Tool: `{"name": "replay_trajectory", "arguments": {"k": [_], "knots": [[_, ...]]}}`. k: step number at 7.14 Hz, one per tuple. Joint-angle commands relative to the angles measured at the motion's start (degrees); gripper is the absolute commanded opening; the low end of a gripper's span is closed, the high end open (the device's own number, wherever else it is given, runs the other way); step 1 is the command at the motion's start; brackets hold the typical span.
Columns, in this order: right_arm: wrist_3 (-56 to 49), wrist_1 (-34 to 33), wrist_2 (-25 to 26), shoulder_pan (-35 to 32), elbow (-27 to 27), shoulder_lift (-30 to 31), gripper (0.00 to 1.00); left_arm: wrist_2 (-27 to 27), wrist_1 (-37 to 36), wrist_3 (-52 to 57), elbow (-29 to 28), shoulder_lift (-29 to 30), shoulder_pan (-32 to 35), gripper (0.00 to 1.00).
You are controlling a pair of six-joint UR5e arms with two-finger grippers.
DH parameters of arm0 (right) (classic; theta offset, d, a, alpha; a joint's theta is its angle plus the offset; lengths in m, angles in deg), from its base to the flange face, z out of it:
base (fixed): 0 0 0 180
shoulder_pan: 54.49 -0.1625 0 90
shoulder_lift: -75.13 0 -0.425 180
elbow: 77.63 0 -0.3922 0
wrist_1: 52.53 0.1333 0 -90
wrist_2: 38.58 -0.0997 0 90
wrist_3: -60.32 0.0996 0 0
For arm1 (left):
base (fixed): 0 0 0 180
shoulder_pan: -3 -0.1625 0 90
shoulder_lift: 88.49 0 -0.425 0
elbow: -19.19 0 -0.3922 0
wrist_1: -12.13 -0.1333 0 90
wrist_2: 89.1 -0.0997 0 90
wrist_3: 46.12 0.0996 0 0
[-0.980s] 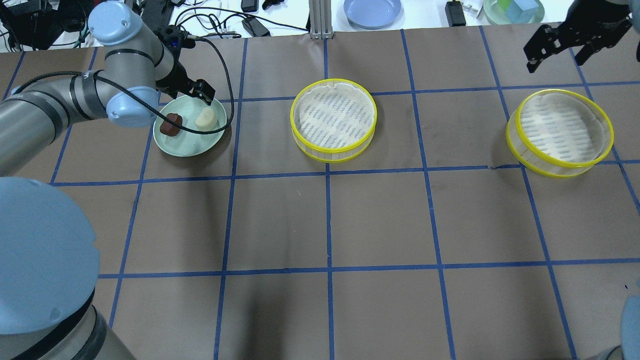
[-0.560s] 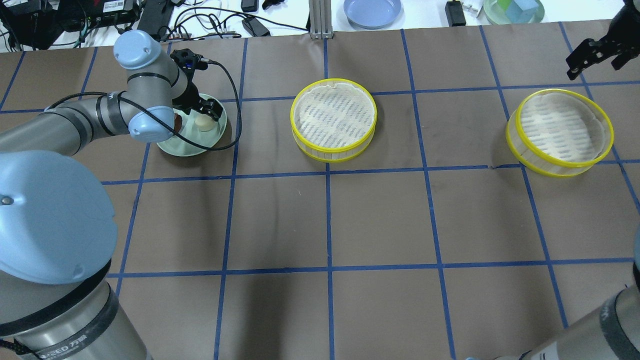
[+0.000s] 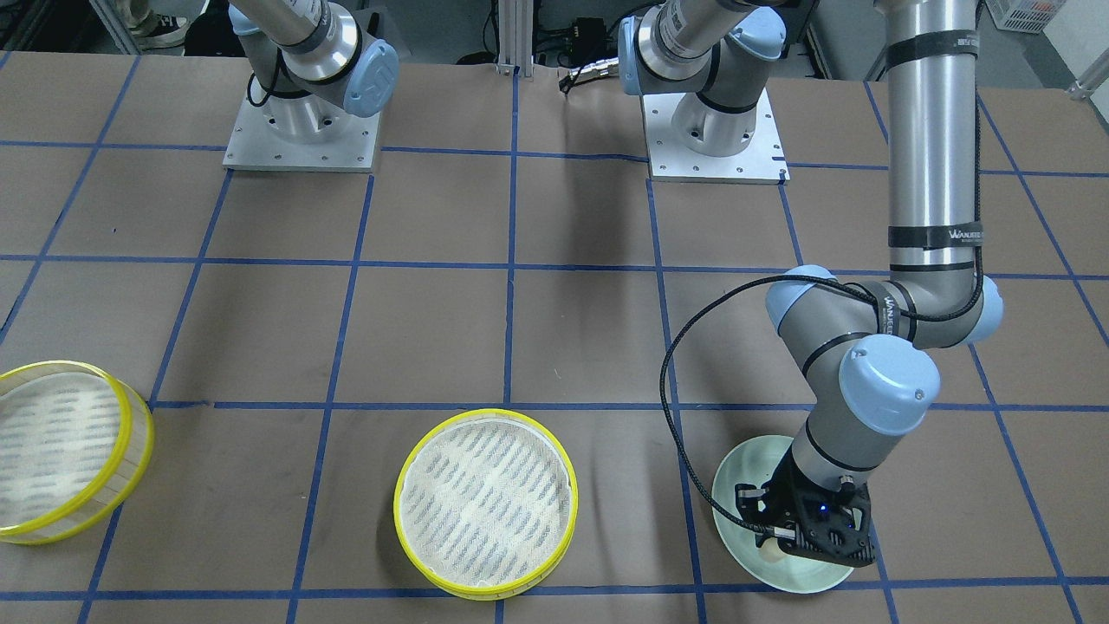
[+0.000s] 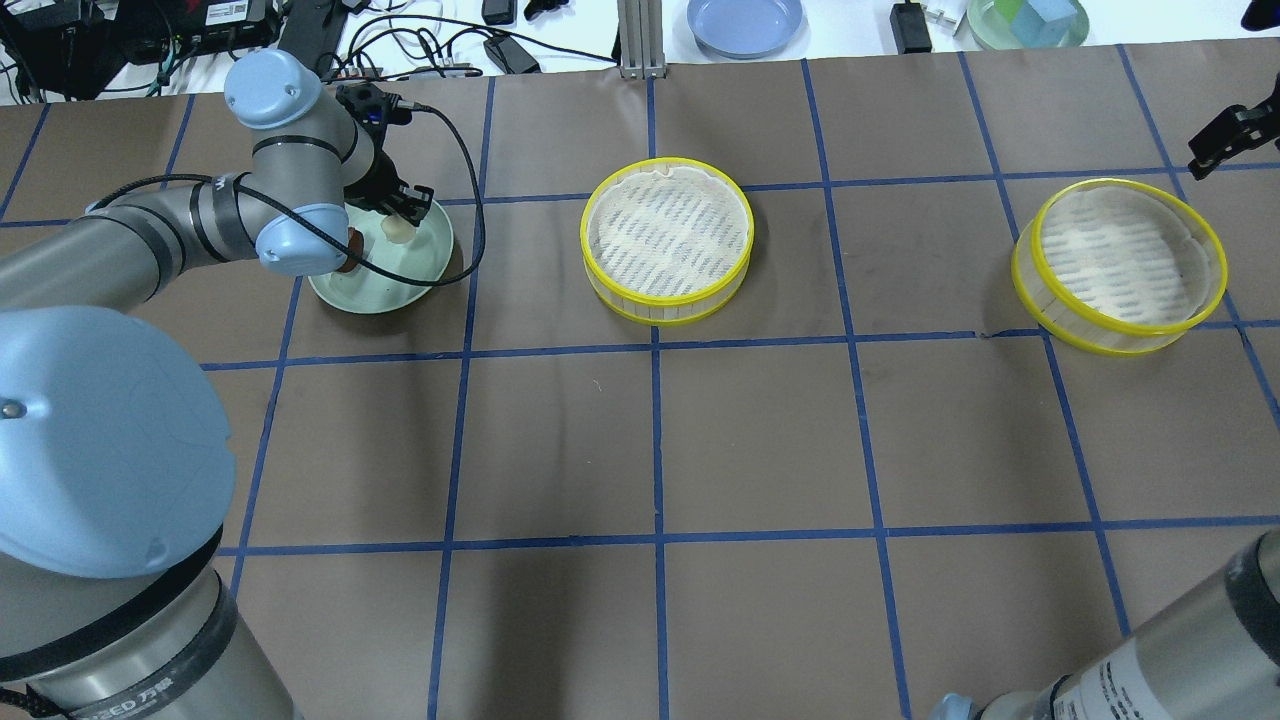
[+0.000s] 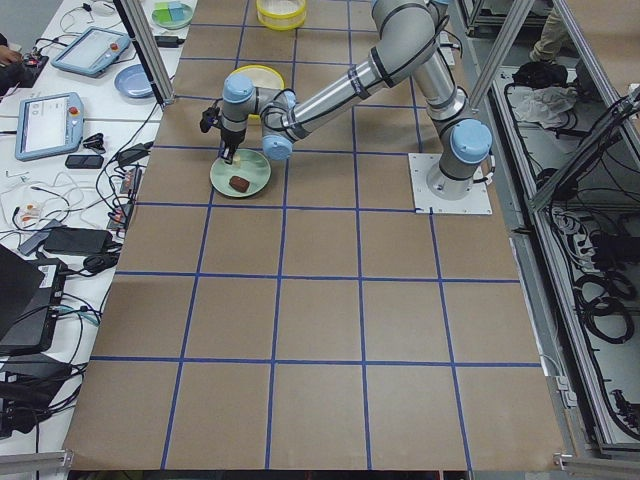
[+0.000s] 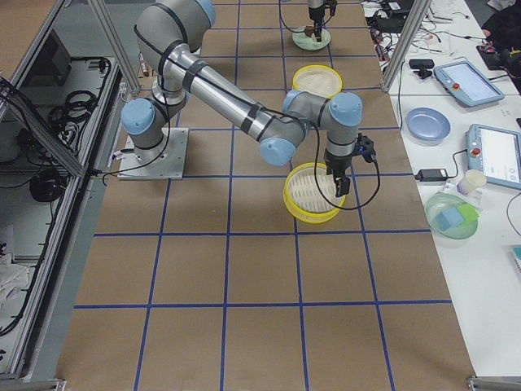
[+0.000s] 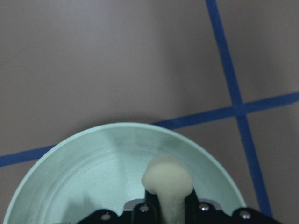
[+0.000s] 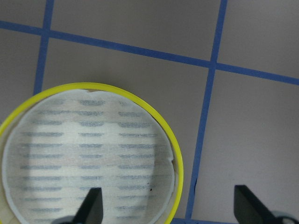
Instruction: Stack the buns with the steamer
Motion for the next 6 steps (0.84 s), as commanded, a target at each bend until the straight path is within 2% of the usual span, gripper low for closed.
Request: {"name": "replay_trajectory", "arguments": {"k": [1,2,3,4,5,6], "knots": [[-1.8,-1.0,-0.2,2.5,0.2,-2.8,1.0,0.7,0.3,-14.8,-1.5,-3.5,4.6,0.0],[-1.8,-1.0,-0.7,2.6,0.2,-3.7,1.0,1.2,0.2,-23.5,-1.6,-3.5,8.2,0.0],[-1.9,-1.0,-0.7,2.6,0.3,-4.2,1.0,5.6,0.0,-31.1,-2.5,-3.8,11.1,0.0],[-4.1,-1.0,-0.8,3.3,0.4,-5.5,0.99,7.6,-0.3,-37.4,-2.9,-3.5,13.7,0.0],[-4.6,-1.0,-1.0,4.3,0.4,-6.6,0.98,7.8,-1.1,-38.6,-2.9,-2.2,16.2,0.0],[-4.5,-1.0,-1.6,4.3,0.5,-6.8,0.93,11.5,-1.2,-40.2,-2.7,-0.9,16.8,0.02]]}}
